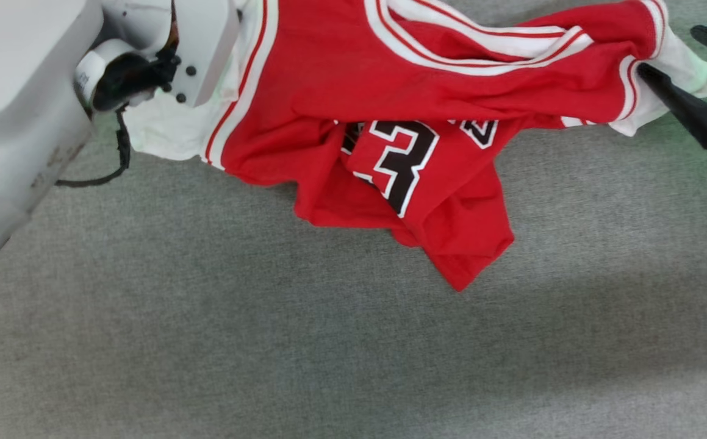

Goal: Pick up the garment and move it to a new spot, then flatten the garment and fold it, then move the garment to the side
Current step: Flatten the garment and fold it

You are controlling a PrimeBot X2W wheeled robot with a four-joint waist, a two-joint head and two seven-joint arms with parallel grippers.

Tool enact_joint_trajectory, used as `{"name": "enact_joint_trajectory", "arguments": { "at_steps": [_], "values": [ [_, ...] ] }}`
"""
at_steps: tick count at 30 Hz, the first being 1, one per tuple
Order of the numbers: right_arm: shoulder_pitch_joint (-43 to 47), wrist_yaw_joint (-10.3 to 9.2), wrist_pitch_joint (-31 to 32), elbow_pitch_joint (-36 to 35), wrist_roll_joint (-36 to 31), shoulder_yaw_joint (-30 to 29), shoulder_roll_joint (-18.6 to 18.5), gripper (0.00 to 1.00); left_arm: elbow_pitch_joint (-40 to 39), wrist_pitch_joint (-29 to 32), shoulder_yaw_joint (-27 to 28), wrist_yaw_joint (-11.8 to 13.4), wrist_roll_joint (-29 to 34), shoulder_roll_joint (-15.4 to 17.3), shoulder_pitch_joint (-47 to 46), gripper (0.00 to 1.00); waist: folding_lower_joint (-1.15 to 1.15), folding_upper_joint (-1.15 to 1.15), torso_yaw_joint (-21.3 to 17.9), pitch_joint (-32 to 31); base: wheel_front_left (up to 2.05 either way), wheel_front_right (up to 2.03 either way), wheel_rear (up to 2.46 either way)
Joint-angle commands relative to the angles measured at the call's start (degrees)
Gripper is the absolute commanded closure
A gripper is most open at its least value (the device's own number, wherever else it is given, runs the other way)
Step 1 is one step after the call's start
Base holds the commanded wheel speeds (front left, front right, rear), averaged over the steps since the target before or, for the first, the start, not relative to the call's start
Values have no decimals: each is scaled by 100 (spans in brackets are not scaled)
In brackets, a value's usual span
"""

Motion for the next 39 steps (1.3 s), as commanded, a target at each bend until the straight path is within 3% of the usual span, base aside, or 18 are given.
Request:
{"name": "enact_joint_trajectory", "arguments": {
  "at_steps": [1, 8, 18, 20, 21, 32, 36, 39],
  "values": [
    [-84, -6, 37, 36, 108, 69, -30, 0, 20, 77, -119, 8, -19, -47, 178, 100, 0, 0, 58, 54, 0, 0, 0],
    [-693, -6, 305, 242, 707, 655, -158, 0, -84, 106, -130, 8, -29, -36, 175, 100, 0, 0, 87, 130, 0, 0, 0],
    [-1250, -7, 710, 955, 974, 1668, 42, 0, -190, 123, -150, 9, -119, -41, 138, 100, 0, 0, 131, 296, 0, 0, 0],
    [-1292, -7, 766, 1057, 1046, 1877, 72, 73, -189, 117, -152, 9, -135, -53, 137, 100, 0, 0, 144, 303, 0, 0, 0],
    [-1322, -7, 767, 1090, 1092, 1975, 66, 100, -183, 100, -152, 9, -157, -60, 139, 100, 0, 0, 152, 302, 0, 0, 0],
    [-1834, -7, -338, 1183, 1182, 2184, -376, 100, -78, -783, -3, 8, -1089, -189, 123, 100, 0, 0, 427, -244, 0, 0, 0],
    [-1970, -7, -848, 1365, 1066, 2021, -382, 100, 15, -1342, 174, 9, -1429, -129, 120, 100, 0, 0, 599, -435, 0, 0, 0],
    [-2210, -7, -1156, 1669, 895, 1822, -166, 100, 158, -1738, 360, 9, -1637, -106, 46, 100, 0, 0, 695, -477, 0, 0, 0]
  ]
}}
